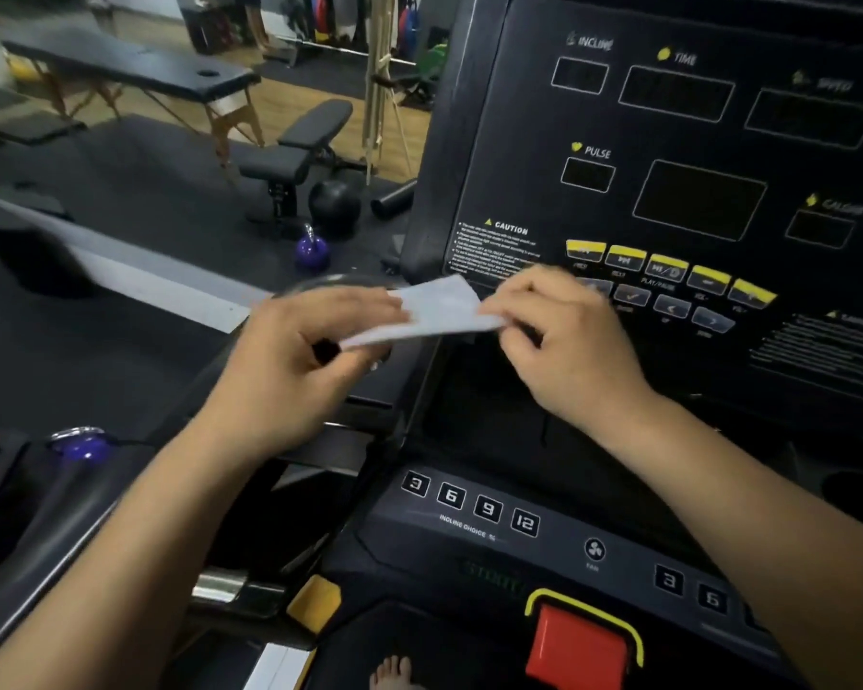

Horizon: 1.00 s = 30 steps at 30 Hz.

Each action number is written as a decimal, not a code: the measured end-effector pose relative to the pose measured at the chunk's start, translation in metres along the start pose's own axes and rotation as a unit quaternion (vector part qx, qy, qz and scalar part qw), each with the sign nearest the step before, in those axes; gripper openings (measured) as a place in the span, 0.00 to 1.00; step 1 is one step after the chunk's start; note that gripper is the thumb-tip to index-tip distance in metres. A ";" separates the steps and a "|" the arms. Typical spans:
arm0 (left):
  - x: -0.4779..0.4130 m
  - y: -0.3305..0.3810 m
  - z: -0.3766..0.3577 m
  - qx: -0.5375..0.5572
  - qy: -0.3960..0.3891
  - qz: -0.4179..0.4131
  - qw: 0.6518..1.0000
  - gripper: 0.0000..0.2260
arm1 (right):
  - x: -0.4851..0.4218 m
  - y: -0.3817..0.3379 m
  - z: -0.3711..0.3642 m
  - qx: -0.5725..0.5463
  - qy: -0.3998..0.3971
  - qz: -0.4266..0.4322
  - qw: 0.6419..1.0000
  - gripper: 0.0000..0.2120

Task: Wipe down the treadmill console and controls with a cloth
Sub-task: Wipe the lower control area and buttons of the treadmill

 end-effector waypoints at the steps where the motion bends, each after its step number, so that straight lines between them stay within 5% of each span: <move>1: 0.013 -0.001 -0.005 -0.038 -0.048 -0.018 0.998 0.11 | 0.011 0.002 -0.009 0.031 -0.052 0.009 0.998 0.13; 3: 0.049 -0.011 -0.025 -0.136 -0.176 0.004 0.975 0.20 | 0.035 0.010 -0.023 0.083 -0.141 0.004 0.986 0.20; 5: 0.080 -0.014 -0.041 -0.194 -0.234 0.031 0.952 0.29 | 0.044 0.008 -0.022 0.070 -0.144 -0.007 0.987 0.22; 8: 0.091 -0.003 -0.051 -0.189 -0.198 0.053 0.960 0.27 | 0.048 -0.018 -0.025 -0.041 -0.144 0.000 0.989 0.19; 12: 0.092 -0.003 -0.067 -0.199 -0.200 0.095 0.955 0.26 | 0.070 -0.035 -0.056 -0.119 -0.361 -0.025 0.924 0.25; 17: 0.059 -0.037 -0.102 -0.227 -0.216 0.078 0.947 0.30 | 0.038 -0.014 -0.074 -0.046 -0.321 -0.040 0.945 0.22; 25: 0.085 0.013 -0.063 -0.238 -0.238 0.110 0.935 0.28 | 0.075 -0.013 -0.048 -0.202 -0.317 -0.060 0.925 0.23; 30: 0.054 0.008 -0.064 -0.243 -0.195 0.089 0.946 0.20 | 0.050 -0.002 -0.009 -0.160 -0.146 -0.070 0.974 0.20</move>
Point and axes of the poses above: each hand's wrist, its own x-axis away from the middle knuckle, its own z-axis out of the back of the hand, y = z × x, the point moved 5 cm from there along -x, towards the middle knuckle, and after that the axes turned 12 degrees about y, right-handed, at the moved point
